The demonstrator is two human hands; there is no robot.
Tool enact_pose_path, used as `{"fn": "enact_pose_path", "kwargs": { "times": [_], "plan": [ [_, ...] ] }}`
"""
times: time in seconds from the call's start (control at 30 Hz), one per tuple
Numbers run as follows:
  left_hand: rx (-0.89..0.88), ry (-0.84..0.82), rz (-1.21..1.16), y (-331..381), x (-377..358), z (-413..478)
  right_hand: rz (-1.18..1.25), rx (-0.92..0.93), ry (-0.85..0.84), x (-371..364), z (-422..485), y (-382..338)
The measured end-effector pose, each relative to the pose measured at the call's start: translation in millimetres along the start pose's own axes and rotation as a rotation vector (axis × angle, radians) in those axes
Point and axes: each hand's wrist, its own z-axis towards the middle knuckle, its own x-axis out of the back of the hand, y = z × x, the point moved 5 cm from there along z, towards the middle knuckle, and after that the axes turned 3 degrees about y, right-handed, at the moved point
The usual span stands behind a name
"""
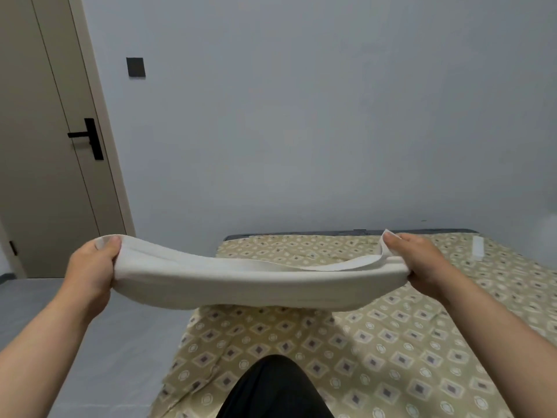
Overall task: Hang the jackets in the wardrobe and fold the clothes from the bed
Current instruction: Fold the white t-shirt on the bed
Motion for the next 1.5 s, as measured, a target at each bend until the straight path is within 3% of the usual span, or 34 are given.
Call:
{"fn": "enact_pose_path", "kwargs": {
  "times": [0.2,0.3,0.4,0.53,0.7,1.07,1.2,1.33,1.5],
  "plan": [
    [0.158,0.121,-0.193,-7,15,17,0.139,-0.210,-0.186,-1,-6,-2],
    [0.142,0.102,-0.052,-22,11,25,0.156,-0.178,-0.102,-3,6,7],
    [0.108,0.024,0.136,-38,2,16,0.015,-0.125,-0.004,-3,18,23],
    [0.378,-0.041,0.290,-80,-4,14,-0.026,-0.277,0.079,2,34,65],
    [0.649,-0.038,0.240,-129,-14,17,0.162,-0.550,0.170,-7,52,128],
    [0.820,0.090,0.182,-239,-50,39,0.166,-0.770,0.206,-39,85,214],
    [0.742,0.171,0.058,-247,-80,75,0.097,-0.669,0.208,-60,126,203],
    [0.560,0.166,0.237,-248,-109,119,-0.013,-0.452,0.174,-86,178,188],
    [0.360,-0.249,0.397,-253,-148,138,-0.096,-0.329,0.039,-113,208,190]
  ]
}}
